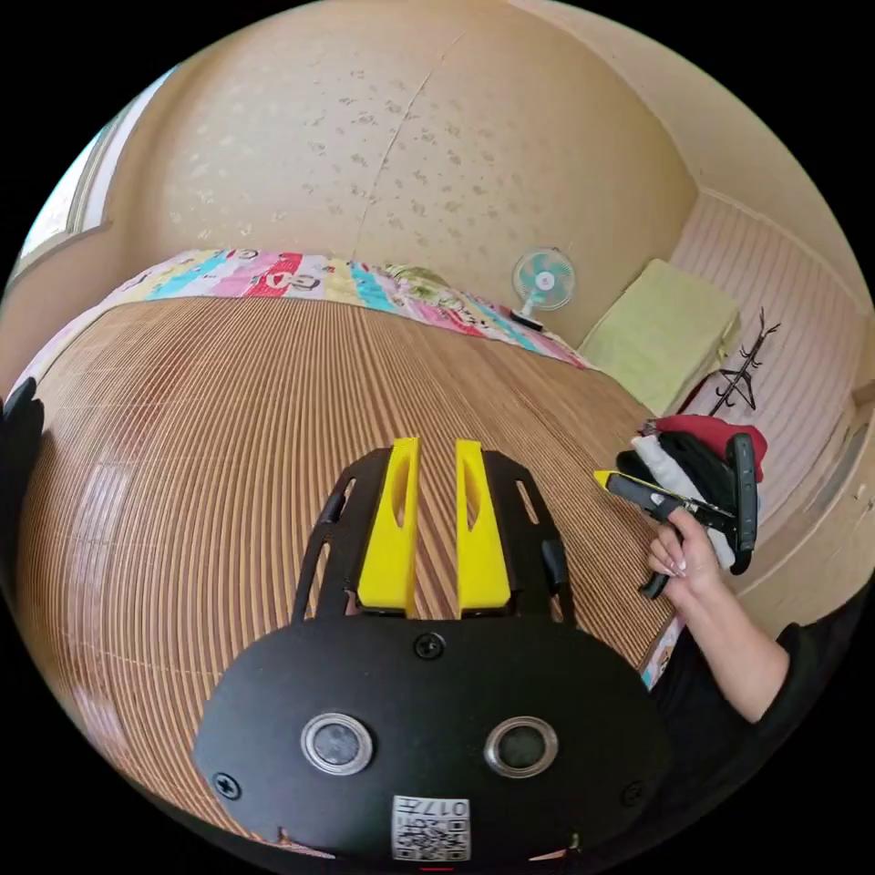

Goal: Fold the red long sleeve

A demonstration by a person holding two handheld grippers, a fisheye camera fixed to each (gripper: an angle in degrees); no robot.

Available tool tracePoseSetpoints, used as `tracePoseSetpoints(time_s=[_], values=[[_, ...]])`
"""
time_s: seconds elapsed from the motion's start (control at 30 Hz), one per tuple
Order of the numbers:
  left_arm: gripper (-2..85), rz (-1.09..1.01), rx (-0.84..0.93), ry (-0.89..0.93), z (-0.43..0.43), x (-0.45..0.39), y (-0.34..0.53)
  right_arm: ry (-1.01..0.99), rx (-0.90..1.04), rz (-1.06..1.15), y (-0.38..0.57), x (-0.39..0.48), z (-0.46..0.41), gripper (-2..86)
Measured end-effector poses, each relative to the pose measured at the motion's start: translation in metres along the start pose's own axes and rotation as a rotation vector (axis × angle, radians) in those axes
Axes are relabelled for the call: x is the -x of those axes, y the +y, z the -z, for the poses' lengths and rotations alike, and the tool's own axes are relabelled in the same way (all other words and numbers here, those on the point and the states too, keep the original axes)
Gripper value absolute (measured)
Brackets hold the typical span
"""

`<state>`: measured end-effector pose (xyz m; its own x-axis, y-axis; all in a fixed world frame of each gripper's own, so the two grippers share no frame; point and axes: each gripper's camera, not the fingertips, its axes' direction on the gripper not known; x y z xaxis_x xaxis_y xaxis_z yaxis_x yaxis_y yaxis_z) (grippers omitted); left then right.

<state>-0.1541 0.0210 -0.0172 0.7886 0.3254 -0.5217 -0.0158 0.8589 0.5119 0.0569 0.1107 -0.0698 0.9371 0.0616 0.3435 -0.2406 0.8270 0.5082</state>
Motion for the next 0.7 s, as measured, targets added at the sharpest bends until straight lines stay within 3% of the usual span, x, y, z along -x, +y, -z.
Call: tracePoseSetpoints(time_s=[0.07,0.17,0.27,0.33,0.4,0.43,0.53,0.6,0.7], values=[[6.5,-0.041,-0.124,0.091,0.020,-0.015,0.006,-0.006,-0.178,0.088,0.004,-0.003,0.052,0.6],[4.1,-0.091,-0.241,0.086,0.042,-0.038,0.010,0.223,-0.335,0.247,0.009,-0.018,0.119,0.6],[0.2,-0.066,-0.053,0.131,0.032,-0.049,-0.003,0.402,-0.305,0.155,0.002,-0.073,0.182,0.9],[-0.6,-0.039,0.163,0.218,0.015,-0.053,-0.013,0.553,-0.270,0.068,-0.005,-0.114,0.220,1.3],[-0.9,-0.018,0.227,0.210,0.011,-0.057,-0.012,0.818,-0.252,-0.109,-0.019,-0.175,0.268,2.4],[-0.9,-0.009,0.252,0.161,0.010,-0.061,-0.011,0.852,-0.255,-0.160,-0.023,-0.191,0.280,3.5],[-1.0,-0.094,0.338,0.111,0.000,-0.076,-0.004,0.835,-0.255,-0.380,-0.040,-0.274,0.320,11.5],[-1.0,-0.124,0.436,0.110,-0.014,-0.082,0.000,0.676,-0.160,-0.413,-0.057,-0.333,0.306,12.1],[-1.0,-0.111,0.353,0.192,-0.004,-0.084,0.006,0.688,-0.083,-0.412,-0.087,-0.349,0.279,9.5]])
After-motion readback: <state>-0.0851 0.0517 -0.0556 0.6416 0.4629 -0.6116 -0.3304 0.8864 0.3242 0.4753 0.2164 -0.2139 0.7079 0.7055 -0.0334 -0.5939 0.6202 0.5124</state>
